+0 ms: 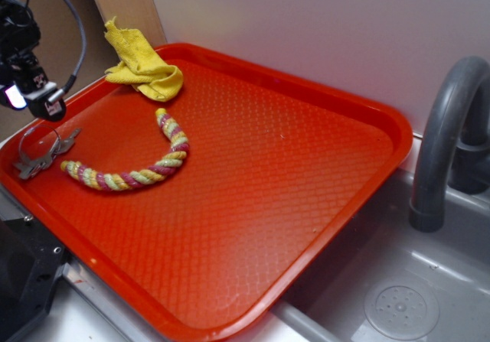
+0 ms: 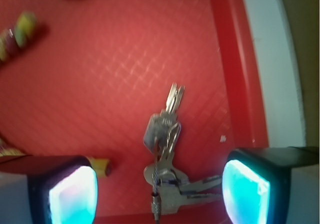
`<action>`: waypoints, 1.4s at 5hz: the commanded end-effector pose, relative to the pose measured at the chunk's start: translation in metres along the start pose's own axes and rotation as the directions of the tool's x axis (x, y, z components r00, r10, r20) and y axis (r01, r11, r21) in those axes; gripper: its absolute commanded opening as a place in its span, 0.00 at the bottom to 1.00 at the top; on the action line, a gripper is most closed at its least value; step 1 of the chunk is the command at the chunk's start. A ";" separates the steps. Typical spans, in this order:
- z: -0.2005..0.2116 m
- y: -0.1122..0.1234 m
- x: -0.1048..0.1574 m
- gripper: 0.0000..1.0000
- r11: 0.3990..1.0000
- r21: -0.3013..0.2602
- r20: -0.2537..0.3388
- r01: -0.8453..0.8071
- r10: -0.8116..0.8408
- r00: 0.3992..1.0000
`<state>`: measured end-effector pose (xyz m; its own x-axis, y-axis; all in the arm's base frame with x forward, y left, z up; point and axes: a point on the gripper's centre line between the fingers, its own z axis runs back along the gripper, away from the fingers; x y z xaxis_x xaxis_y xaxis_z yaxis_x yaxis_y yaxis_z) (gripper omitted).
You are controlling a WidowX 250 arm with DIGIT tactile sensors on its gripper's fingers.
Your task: Grab the silver keys.
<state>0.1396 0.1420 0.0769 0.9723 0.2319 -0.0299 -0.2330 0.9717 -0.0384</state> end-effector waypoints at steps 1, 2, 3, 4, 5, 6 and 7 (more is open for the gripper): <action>-0.018 0.000 -0.007 1.00 0.994 0.093 0.021 0.055 -0.057 0.998; -0.026 -0.002 -0.008 0.00 0.992 0.119 0.050 0.035 -0.041 0.998; -0.035 -0.006 -0.003 0.00 0.989 0.140 0.066 0.037 -0.047 0.997; -0.030 -0.007 -0.010 0.00 0.989 0.137 0.068 0.054 -0.064 0.996; -0.025 -0.009 -0.014 0.00 0.985 0.165 0.072 0.056 -0.068 0.995; 0.023 -0.037 -0.024 0.00 0.984 0.035 0.082 0.174 -0.177 0.981; 0.071 -0.085 -0.038 0.00 0.973 -0.015 0.258 0.231 -0.219 0.941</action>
<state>0.1242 0.0491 0.1444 0.9800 0.0377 0.1956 -0.0237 0.9970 -0.0732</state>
